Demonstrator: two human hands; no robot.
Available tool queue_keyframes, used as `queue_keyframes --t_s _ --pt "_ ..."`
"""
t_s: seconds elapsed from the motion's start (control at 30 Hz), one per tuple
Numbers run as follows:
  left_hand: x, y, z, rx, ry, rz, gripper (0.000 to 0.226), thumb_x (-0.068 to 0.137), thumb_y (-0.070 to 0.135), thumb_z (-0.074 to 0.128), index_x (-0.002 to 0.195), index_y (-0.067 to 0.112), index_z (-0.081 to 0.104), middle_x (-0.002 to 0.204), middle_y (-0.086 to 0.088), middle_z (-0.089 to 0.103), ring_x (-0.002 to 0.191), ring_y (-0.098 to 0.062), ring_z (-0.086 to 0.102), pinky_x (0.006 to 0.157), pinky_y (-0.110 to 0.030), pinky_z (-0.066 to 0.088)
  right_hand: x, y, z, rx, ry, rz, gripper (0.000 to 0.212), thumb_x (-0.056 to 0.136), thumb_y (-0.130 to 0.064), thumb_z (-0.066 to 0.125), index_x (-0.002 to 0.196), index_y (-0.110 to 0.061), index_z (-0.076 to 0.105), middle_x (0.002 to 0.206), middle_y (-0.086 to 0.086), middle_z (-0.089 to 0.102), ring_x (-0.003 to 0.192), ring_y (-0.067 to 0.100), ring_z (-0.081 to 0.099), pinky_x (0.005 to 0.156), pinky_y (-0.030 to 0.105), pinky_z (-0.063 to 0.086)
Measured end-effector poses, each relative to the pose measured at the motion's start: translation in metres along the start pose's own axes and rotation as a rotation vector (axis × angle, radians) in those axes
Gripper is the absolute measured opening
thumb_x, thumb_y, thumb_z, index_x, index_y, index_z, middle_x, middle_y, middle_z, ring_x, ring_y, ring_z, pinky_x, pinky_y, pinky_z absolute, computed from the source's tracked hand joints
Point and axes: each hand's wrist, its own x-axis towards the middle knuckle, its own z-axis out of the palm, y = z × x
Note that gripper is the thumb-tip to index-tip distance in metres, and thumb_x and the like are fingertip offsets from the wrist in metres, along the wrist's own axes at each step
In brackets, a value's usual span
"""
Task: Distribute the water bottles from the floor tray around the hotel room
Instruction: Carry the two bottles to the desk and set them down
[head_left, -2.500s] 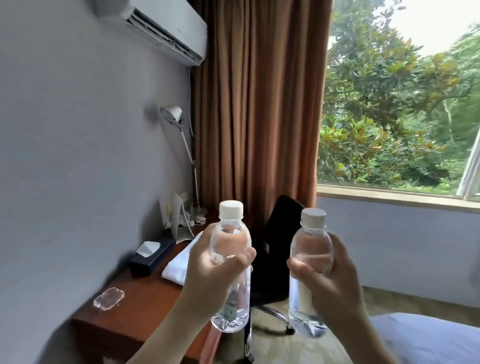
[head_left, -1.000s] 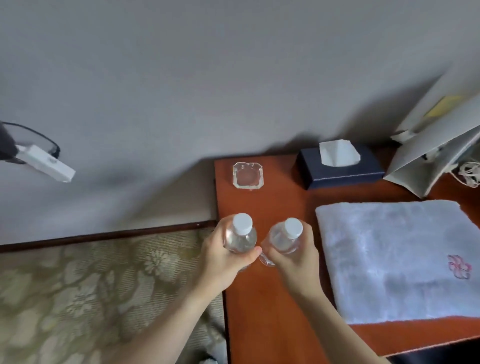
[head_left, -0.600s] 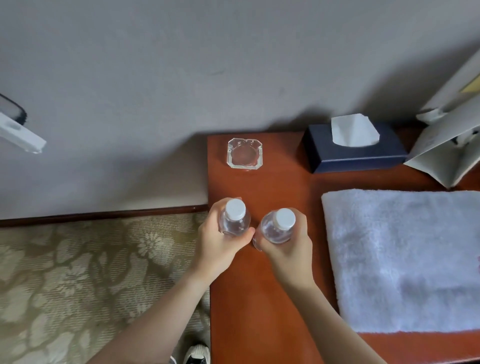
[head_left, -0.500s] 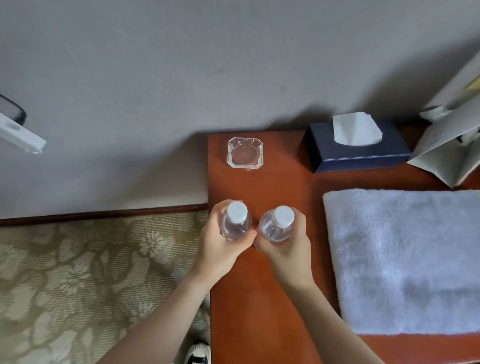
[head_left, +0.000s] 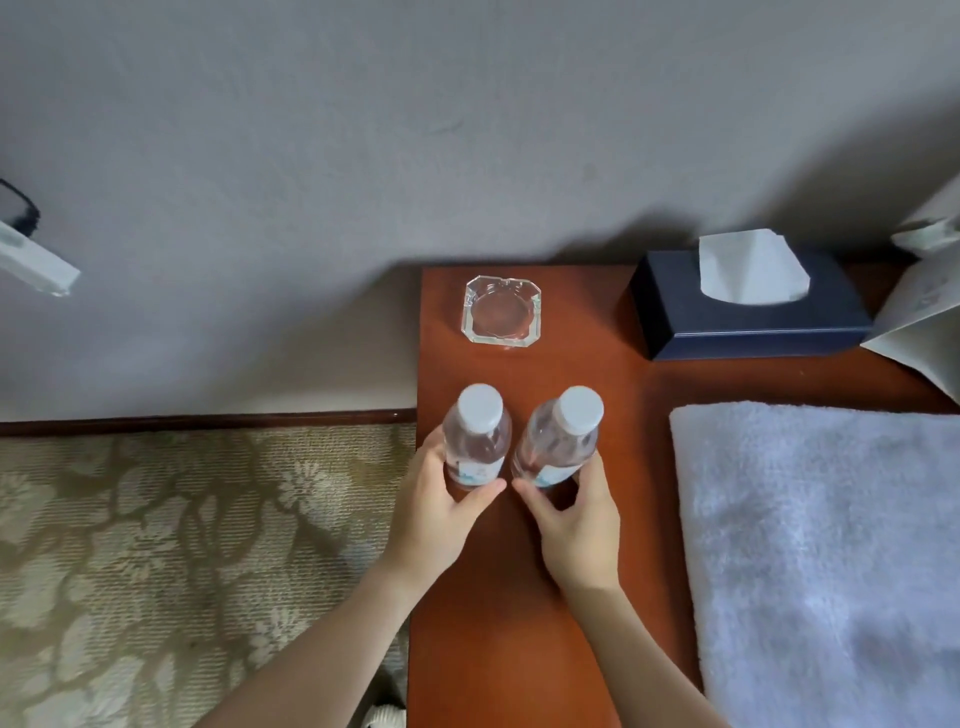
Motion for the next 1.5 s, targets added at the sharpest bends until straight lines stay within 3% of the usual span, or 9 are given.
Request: queue_keyframes --t_s 0.1,0.17,0.27,0.43,0.67,0.97,1.3,1.43,1.5 --pt "0.032 0.000 0.005 0.005 0.070 -0.007 0.061 0.072 0.030 0.083 0.120 0.019 0.046 0.117 0.004 0.064 0.106 -0.007 0.062 0.085 -0.008 0.045 0.028 -0.004 0.008 -0.018 0.037 -0.008 0.066 0.078 -0.041 0.078 0.134 -0.026 0.046 0.127 -0.013 0.063 0.114 0.006 0.059 0.096 0.029 0.051" --pt "0.051 0.000 0.006 0.036 0.090 0.007 0.058 0.073 0.031 0.083 0.117 0.025 0.047 0.115 0.006 0.065 0.103 -0.005 0.062 0.081 -0.005 0.044 0.045 -0.006 0.013 -0.027 0.054 -0.011 0.063 0.079 -0.042 0.077 0.132 -0.032 0.045 0.121 -0.019 0.061 0.108 0.000 0.056 0.089 0.019 0.048" --pt "0.072 -0.001 0.009 0.119 0.110 0.041 0.055 0.074 0.037 0.080 0.120 0.021 0.053 0.115 0.006 0.064 0.107 -0.008 0.060 0.084 -0.010 0.044 0.066 -0.010 0.018 -0.047 0.085 -0.030 0.060 0.079 -0.043 0.076 0.129 -0.039 0.042 0.113 -0.027 0.057 0.101 -0.002 0.054 0.085 0.016 0.044" --pt "0.084 -0.002 0.012 0.256 0.198 0.124 0.047 0.071 0.046 0.077 0.102 0.015 0.061 0.106 0.004 0.067 0.104 -0.014 0.059 0.086 -0.031 0.050 0.086 -0.007 0.027 -0.125 0.104 -0.021 0.063 0.080 -0.056 0.069 0.134 -0.036 0.044 0.118 -0.013 0.067 0.106 0.017 0.058 0.095 0.042 0.050" --pt "0.088 -0.003 0.017 0.441 0.212 0.045 0.054 0.066 0.062 0.073 0.094 0.017 0.060 0.109 0.005 0.068 0.112 -0.018 0.058 0.096 -0.037 0.040 0.091 -0.005 0.031 -0.254 0.106 -0.029 0.070 0.080 -0.069 0.054 0.134 -0.025 0.050 0.116 -0.010 0.068 0.107 0.011 0.058 0.101 0.032 0.039" --pt "0.091 -0.008 0.020 0.519 0.214 0.034 0.064 0.068 0.064 0.073 0.108 0.014 0.064 0.111 0.003 0.069 0.118 -0.019 0.056 0.095 -0.037 0.041 0.093 -0.006 0.035 -0.336 0.107 -0.050 0.070 0.080 -0.075 0.045 0.130 -0.026 0.052 0.122 -0.010 0.066 0.115 0.011 0.058 0.102 0.032 0.039" --pt "0.090 0.001 0.021 0.487 0.265 0.065 0.057 0.069 0.057 0.073 0.106 0.013 0.063 0.112 0.003 0.068 0.115 -0.019 0.058 0.091 -0.041 0.045 0.097 -0.001 0.035 -0.343 0.108 -0.097 0.068 0.082 -0.071 0.050 0.133 -0.027 0.047 0.131 -0.009 0.061 0.124 0.014 0.053 0.107 0.036 0.036" --pt "0.072 0.005 0.018 0.424 0.184 -0.050 0.080 0.069 0.058 0.071 0.134 0.018 0.046 0.134 0.002 0.057 0.127 -0.018 0.051 0.102 -0.039 0.045 0.089 -0.001 0.029 -0.291 0.038 -0.074 0.085 0.076 -0.070 0.060 0.145 -0.029 0.032 0.148 -0.009 0.047 0.136 0.012 0.044 0.113 0.044 0.034" --pt "0.048 0.012 0.014 0.275 0.207 -0.176 0.094 0.068 0.063 0.070 0.144 0.021 0.035 0.144 0.000 0.049 0.134 -0.016 0.043 0.109 -0.037 0.040 0.078 -0.004 0.014 -0.104 -0.004 0.002 0.097 0.074 -0.062 0.070 0.151 -0.027 0.023 0.157 -0.006 0.037 0.142 0.016 0.037 0.116 0.046 0.033"
